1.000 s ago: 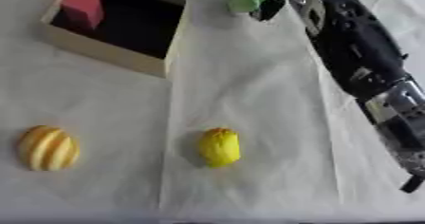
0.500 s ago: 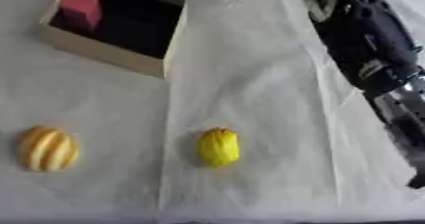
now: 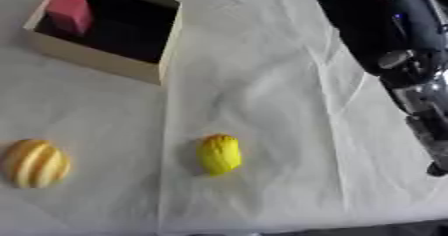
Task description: Pick up objects on the table and place them in the box.
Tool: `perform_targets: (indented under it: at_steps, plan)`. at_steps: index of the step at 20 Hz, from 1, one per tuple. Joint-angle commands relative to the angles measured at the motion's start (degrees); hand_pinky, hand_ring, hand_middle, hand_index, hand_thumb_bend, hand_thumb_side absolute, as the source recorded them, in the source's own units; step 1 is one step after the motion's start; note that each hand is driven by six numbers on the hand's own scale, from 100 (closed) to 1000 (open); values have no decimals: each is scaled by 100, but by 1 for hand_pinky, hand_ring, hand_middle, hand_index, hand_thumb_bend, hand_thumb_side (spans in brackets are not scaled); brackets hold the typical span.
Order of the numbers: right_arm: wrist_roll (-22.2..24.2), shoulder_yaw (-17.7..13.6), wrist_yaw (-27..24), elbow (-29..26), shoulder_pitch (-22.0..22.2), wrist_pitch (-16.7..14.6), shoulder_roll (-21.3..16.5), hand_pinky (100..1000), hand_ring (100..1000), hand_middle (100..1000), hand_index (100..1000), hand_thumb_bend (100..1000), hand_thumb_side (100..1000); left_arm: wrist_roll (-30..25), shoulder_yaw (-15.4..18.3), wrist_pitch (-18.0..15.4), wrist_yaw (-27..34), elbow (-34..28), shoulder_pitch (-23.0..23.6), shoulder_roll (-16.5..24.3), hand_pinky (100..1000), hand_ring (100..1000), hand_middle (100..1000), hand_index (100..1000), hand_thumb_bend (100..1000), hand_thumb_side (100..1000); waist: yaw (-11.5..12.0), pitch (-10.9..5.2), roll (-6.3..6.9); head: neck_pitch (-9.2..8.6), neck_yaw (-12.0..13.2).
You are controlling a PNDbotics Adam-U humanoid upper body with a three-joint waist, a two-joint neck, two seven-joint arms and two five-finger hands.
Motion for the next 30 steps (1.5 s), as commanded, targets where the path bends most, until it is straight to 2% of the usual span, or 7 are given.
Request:
perform_targets:
  at_steps: [1,8,19,23,27,29,30]
  plan:
    - [181,175,-29,-11,-213,-33,123,698,689,528,663,100,100,-29,-2,-9,-19,-62,-69,137,731,844,730,819,136,546,17,-226,67,23,11]
    - [336,546,109,486,-369,-196,582,703,697,550,680,100,100,-55,-23,-3,-3,-64,-92,97,730,844,730,819,139,546,84,-259,59,23,-30]
    - [370,805,363,1167,-434,-434,987,702,712,569,692,100,100,-62,-29,0,8,-66,-109,70,730,844,729,818,140,547,152,-247,20,23,2]
    - [326,847,624,1449,-452,-446,1129,714,752,633,749,102,100,-66,-35,4,20,-61,-105,50,730,844,729,818,140,549,176,-233,9,23,0]
    - [335,850,1013,1662,-440,-384,1202,770,852,807,894,262,100,-68,-34,5,28,-54,-94,45,730,844,729,818,140,550,189,-223,1,23,6]
    - [519,841,1059,1689,-422,-527,1206,845,953,904,958,323,272,-68,-34,5,31,-51,-94,44,730,844,728,818,141,550,186,-223,-3,23,18]
    - [638,836,1044,1682,-413,-644,1199,865,976,913,974,359,332,-70,-35,7,32,-49,-95,42,729,844,728,818,141,550,180,-224,-5,23,26]
